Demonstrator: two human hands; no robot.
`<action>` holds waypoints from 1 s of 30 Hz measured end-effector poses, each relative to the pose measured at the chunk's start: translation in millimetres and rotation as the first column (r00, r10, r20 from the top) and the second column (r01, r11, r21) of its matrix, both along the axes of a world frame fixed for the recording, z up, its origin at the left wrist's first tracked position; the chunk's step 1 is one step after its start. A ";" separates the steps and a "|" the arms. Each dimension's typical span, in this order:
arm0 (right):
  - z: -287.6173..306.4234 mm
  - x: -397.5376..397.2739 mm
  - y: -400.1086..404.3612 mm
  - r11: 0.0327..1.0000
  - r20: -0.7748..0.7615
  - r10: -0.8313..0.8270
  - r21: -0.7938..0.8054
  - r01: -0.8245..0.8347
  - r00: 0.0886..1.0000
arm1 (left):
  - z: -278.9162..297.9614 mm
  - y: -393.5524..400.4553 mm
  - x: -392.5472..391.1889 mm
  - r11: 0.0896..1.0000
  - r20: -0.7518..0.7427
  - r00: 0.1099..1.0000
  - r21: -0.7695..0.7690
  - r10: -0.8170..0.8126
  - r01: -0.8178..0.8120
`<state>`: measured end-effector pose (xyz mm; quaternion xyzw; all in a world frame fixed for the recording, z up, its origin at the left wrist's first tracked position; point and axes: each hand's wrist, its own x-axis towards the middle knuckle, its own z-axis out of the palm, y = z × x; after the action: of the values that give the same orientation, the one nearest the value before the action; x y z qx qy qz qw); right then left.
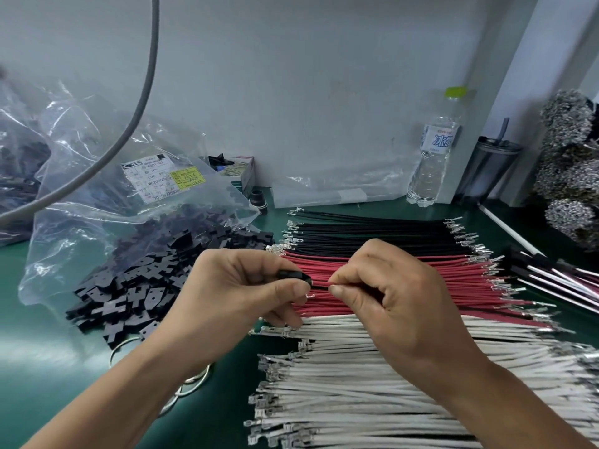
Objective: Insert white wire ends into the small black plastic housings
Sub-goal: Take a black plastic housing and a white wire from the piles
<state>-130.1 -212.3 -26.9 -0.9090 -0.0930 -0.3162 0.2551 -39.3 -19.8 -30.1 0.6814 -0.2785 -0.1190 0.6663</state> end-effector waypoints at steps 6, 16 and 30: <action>4.4 -1.8 -3.1 0.997 0.025 0.053 0.056 -0.054 0.998 | -0.3 -2.0 -2.1 0.996 -0.040 0.998 -0.077 -0.039 0.036; 19.1 -5.7 -9.4 0.985 0.010 -0.064 -0.161 0.065 0.998 | -2.7 -2.8 0.1 1.000 0.021 1.000 -0.025 -0.013 0.014; 12.5 -11.7 9.9 0.959 -0.517 0.107 -0.171 -0.225 0.849 | -15.4 -0.3 10.4 0.998 0.045 0.997 -0.007 0.055 -0.055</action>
<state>-141.8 -202.4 -14.4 -0.9712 -0.1372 -0.0326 0.1922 -28.9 -20.1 -45.5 0.6893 -0.2751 -0.0844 0.6649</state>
